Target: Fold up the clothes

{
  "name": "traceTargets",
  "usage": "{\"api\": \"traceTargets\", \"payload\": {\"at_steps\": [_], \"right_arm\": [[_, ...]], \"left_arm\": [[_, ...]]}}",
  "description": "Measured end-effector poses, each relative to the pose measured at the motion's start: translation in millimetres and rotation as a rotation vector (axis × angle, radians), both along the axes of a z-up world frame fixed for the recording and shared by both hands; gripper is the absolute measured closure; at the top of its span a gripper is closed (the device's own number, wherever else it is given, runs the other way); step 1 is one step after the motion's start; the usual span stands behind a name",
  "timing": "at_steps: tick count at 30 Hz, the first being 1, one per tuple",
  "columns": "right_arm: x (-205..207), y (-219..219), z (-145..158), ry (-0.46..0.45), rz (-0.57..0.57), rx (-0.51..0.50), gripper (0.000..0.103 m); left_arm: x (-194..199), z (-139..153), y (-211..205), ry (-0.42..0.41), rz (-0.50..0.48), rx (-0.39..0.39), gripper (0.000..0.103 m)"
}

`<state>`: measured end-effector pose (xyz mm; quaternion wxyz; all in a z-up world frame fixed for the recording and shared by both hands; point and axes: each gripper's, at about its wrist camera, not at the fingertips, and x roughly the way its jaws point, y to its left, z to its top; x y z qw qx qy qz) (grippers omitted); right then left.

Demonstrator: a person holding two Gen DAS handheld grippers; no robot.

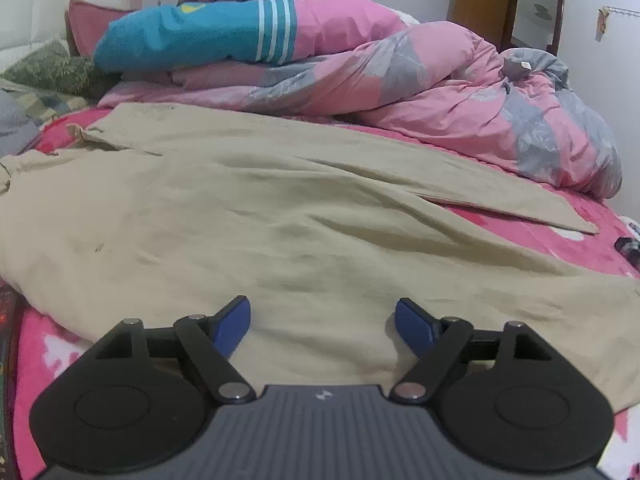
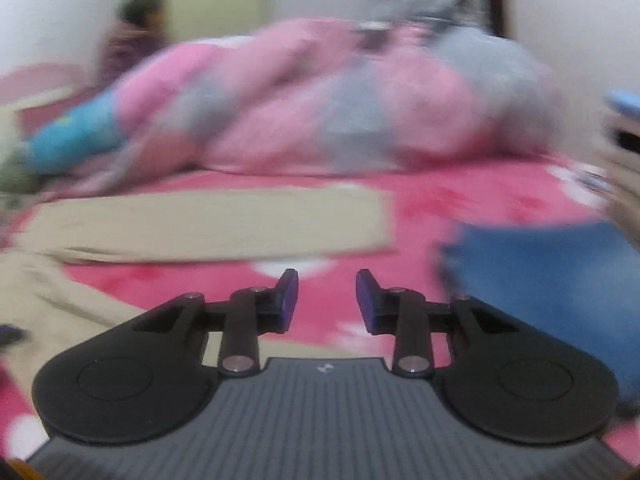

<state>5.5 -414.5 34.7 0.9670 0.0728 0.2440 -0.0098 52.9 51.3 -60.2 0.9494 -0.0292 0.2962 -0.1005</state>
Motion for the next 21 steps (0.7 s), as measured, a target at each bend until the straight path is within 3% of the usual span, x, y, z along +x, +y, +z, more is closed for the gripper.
{"api": "traceTargets", "payload": {"at_steps": [5, 11, 17, 21], "right_arm": [[88.8, 89.7, -18.0, 0.090, 0.310, 0.056, 0.072], [170.1, 205.2, -48.4, 0.223, 0.573, 0.008, 0.072], [204.9, 258.3, -67.0, 0.310, 0.658, -0.088, 0.071], [186.2, 269.0, -75.1, 0.310, 0.705, -0.146, 0.071]], "left_arm": [[-2.4, -2.3, 1.1, -0.022, 0.000, -0.005, 0.020], [-2.7, -4.8, 9.4, -0.036, -0.026, -0.070, 0.013], [-2.0, -6.7, 15.4, -0.046, -0.040, -0.116, 0.010], [-1.8, -7.6, 20.1, -0.051, -0.044, -0.150, 0.010]]}}
